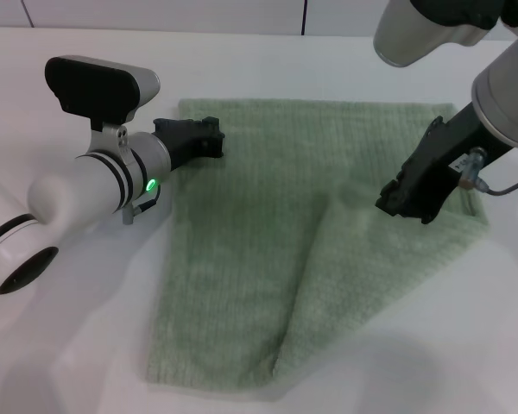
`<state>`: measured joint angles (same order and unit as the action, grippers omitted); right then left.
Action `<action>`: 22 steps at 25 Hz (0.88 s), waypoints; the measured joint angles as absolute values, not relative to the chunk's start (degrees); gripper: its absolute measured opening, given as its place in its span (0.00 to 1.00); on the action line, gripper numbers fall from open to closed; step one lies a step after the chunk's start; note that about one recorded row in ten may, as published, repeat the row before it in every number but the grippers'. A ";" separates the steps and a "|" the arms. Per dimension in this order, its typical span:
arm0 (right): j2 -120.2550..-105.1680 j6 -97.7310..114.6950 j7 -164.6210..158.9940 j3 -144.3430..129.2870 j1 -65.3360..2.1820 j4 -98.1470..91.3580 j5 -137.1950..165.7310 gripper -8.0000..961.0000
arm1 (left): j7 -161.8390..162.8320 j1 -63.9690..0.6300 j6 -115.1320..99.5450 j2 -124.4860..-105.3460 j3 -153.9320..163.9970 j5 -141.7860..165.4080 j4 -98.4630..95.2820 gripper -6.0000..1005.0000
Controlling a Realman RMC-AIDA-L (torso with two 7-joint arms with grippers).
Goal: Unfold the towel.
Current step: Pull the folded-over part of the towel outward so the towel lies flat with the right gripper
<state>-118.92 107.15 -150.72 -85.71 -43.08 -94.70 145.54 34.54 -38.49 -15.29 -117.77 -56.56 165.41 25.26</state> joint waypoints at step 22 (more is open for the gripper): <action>-119.09 115.18 -150.33 -87.90 -41.61 -97.78 143.93 0.08 | 34.54 -37.51 -15.02 -117.69 -56.51 165.41 26.52 0.00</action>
<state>-119.09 115.18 -150.33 -87.90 -41.61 -97.78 143.93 34.54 -37.51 -15.02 -117.69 -56.51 165.41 26.52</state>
